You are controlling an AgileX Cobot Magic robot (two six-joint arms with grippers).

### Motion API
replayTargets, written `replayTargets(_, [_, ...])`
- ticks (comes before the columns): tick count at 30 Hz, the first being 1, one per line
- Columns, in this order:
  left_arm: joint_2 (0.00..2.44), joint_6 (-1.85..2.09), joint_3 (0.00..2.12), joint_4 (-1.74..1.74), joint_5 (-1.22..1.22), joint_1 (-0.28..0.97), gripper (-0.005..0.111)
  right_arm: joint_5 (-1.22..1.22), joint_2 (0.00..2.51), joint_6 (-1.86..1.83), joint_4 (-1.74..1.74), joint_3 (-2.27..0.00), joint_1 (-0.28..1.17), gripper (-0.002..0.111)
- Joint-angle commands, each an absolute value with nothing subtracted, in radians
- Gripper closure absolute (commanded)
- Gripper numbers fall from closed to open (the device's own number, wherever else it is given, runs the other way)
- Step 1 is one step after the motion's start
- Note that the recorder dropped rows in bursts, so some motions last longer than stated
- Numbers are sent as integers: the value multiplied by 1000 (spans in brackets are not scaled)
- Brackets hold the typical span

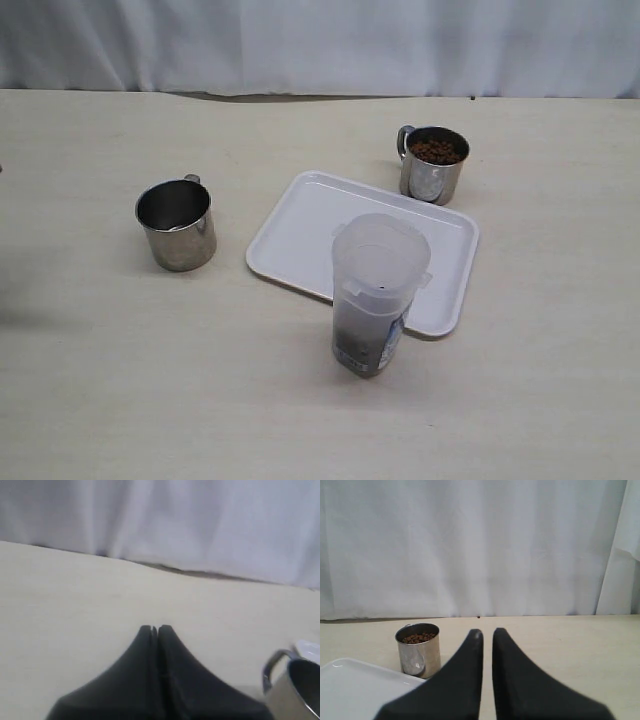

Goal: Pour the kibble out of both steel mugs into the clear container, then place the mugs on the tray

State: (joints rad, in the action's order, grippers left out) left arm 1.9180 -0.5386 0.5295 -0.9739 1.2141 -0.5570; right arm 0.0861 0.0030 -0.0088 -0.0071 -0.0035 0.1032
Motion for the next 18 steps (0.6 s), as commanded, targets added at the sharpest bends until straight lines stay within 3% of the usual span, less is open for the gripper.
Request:
replayTargets(1, [1777, -355, 321, -561, 1221, -535, 107, 80, 0, -8, -7, 0, 108, 103])
replayTargets(12, [1449, -222, 56, -289, 1221, -315, 107, 80, 0, -8, -7, 0, 108, 103])
replayTargets(18, [1158, -156, 0, -181, 1118, -289, 107, 78, 0, -8, -7, 0, 108, 103])
